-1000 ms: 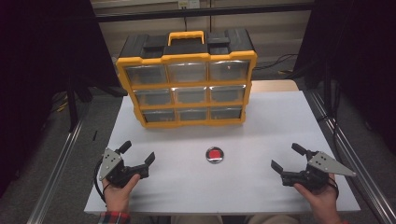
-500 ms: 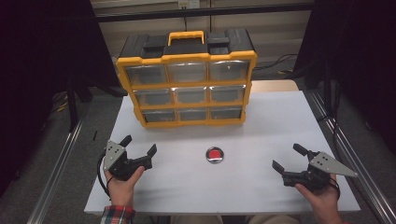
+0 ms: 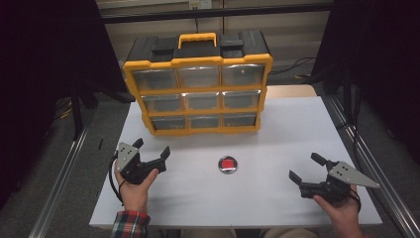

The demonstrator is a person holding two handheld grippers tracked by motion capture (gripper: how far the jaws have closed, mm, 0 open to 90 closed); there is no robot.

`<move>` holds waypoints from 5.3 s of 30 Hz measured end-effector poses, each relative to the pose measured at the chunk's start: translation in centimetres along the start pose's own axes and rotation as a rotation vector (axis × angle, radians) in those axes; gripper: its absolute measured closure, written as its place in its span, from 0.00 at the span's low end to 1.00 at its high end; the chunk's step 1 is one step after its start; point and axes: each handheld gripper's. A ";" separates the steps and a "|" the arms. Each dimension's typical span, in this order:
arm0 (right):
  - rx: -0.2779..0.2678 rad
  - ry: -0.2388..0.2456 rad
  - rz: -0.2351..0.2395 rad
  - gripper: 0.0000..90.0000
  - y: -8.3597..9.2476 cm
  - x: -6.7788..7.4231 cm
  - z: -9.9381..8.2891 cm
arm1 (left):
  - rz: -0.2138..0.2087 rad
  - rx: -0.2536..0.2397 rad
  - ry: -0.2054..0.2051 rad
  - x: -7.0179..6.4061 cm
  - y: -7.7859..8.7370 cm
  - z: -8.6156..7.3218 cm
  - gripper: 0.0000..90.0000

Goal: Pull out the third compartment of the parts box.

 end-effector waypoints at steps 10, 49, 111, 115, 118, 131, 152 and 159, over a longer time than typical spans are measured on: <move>-0.002 -0.002 -0.005 0.03 0.1 0.0 0.0 | 0.016 0.022 -0.030 -0.6 -0.8 1.1 0.03; 0.008 0.001 0.003 0.03 0.0 0.0 0.0 | 0.123 -0.013 -0.057 -4.4 -4.1 4.2 0.02; 0.012 0.000 0.010 0.04 0.0 0.0 0.0 | 0.196 -0.061 -0.028 -9.8 -7.8 7.8 0.02; 0.012 0.000 0.010 0.03 0.0 0.0 0.0 | 0.206 -0.067 -0.039 -10.1 -8.0 8.1 0.02; 0.013 -0.002 0.011 0.04 0.0 0.0 0.0 | 0.211 -0.066 -0.044 -10.3 -8.2 8.3 0.02; 0.011 -0.001 0.010 0.04 0.0 0.0 0.0 | 0.215 -0.083 -0.047 -11.4 -8.9 9.0 0.02; 0.010 -0.006 0.016 0.03 0.1 0.0 0.0 | 0.218 -0.114 -0.054 -13.3 -10.4 10.1 0.02; 0.012 -0.005 0.013 0.04 0.0 0.0 0.0 | 0.217 -0.117 -0.052 -13.6 -10.8 10.3 0.02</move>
Point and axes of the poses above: each handheld gripper's, and its own axes: y roughly backward along the jaws, z roughly out of its top, x roughly to its left, and after that the axes turned 10 degrees about y, right-handed
